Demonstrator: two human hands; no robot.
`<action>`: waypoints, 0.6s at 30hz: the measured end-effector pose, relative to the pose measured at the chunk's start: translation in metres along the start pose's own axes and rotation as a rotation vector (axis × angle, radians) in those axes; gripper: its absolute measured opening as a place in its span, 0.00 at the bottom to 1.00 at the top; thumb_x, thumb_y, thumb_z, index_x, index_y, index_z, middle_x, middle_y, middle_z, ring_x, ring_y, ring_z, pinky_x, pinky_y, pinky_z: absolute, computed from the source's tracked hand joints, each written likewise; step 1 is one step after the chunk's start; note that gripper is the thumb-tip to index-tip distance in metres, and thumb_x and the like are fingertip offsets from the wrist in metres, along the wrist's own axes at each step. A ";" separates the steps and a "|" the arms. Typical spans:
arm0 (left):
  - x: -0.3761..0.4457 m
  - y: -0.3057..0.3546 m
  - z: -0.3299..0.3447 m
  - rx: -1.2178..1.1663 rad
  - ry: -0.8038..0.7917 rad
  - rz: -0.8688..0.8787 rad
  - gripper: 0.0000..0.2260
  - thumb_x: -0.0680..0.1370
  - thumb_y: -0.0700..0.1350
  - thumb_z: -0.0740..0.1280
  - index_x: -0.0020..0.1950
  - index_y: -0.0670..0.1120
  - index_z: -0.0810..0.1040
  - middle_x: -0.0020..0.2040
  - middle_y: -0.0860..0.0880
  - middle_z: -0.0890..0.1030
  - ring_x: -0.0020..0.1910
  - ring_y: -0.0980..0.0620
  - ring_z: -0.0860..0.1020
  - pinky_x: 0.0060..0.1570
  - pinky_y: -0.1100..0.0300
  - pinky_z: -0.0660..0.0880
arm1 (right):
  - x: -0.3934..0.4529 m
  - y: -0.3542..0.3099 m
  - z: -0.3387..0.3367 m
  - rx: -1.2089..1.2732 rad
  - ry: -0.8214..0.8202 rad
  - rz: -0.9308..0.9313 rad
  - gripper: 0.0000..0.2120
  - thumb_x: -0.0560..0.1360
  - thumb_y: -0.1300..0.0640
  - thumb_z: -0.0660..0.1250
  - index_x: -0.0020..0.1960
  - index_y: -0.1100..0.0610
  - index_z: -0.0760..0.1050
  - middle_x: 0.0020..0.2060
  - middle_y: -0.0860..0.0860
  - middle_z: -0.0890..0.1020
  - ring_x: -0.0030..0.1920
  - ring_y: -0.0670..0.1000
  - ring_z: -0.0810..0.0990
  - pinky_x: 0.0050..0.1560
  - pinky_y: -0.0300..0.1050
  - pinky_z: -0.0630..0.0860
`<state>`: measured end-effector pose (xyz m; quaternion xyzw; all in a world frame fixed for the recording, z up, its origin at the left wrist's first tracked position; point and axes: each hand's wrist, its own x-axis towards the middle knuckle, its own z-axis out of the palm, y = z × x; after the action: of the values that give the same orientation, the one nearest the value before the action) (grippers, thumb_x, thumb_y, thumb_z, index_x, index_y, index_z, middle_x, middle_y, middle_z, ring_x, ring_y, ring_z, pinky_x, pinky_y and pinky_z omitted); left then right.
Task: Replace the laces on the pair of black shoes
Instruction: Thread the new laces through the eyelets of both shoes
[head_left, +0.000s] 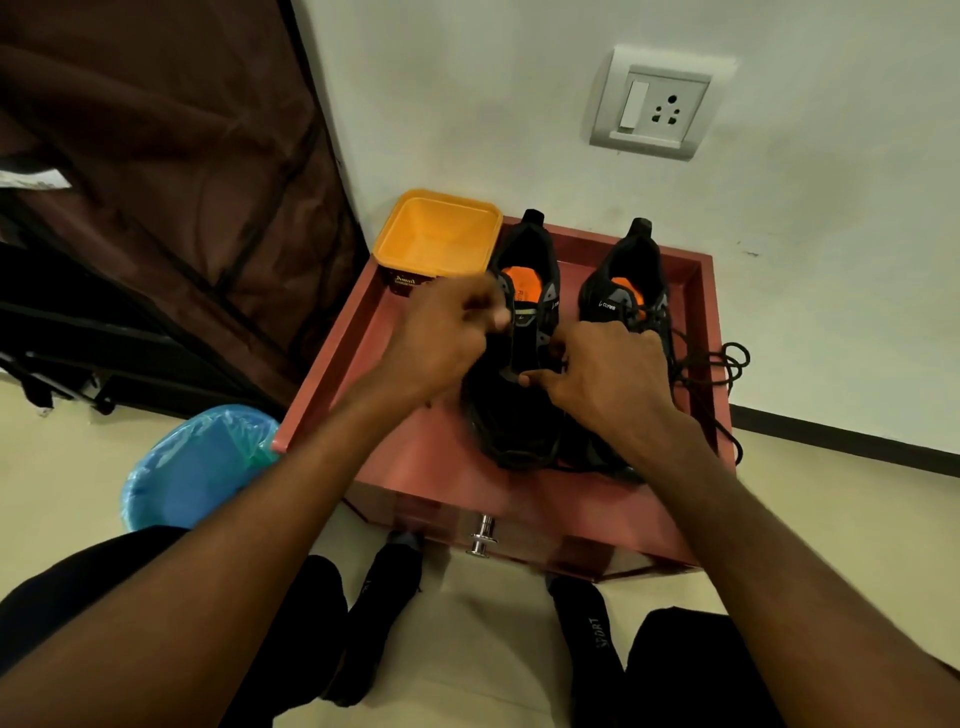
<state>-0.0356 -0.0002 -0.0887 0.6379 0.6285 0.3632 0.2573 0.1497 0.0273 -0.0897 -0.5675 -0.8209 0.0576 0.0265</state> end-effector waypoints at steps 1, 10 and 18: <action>0.002 0.009 -0.008 -0.339 0.038 0.019 0.06 0.82 0.39 0.66 0.46 0.46 0.78 0.43 0.45 0.84 0.47 0.42 0.83 0.49 0.50 0.79 | 0.000 0.000 0.000 -0.013 -0.004 0.001 0.23 0.74 0.30 0.69 0.53 0.49 0.79 0.40 0.48 0.81 0.48 0.55 0.82 0.62 0.59 0.69; 0.002 -0.001 0.002 0.146 -0.044 -0.131 0.12 0.77 0.55 0.75 0.49 0.48 0.79 0.41 0.54 0.81 0.39 0.59 0.78 0.38 0.61 0.77 | 0.000 0.000 0.000 0.119 -0.066 0.019 0.24 0.72 0.33 0.72 0.52 0.53 0.77 0.40 0.51 0.80 0.42 0.56 0.81 0.42 0.51 0.79; 0.004 -0.016 0.019 0.424 -0.150 -0.120 0.14 0.79 0.43 0.70 0.36 0.52 0.72 0.36 0.52 0.79 0.42 0.47 0.81 0.38 0.53 0.77 | 0.004 0.003 0.006 0.185 -0.110 0.072 0.25 0.72 0.33 0.73 0.56 0.52 0.75 0.45 0.51 0.80 0.44 0.55 0.81 0.43 0.52 0.81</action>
<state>-0.0310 0.0074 -0.1122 0.6643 0.7067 0.1585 0.1847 0.1505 0.0317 -0.0959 -0.5879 -0.7913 0.1653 0.0316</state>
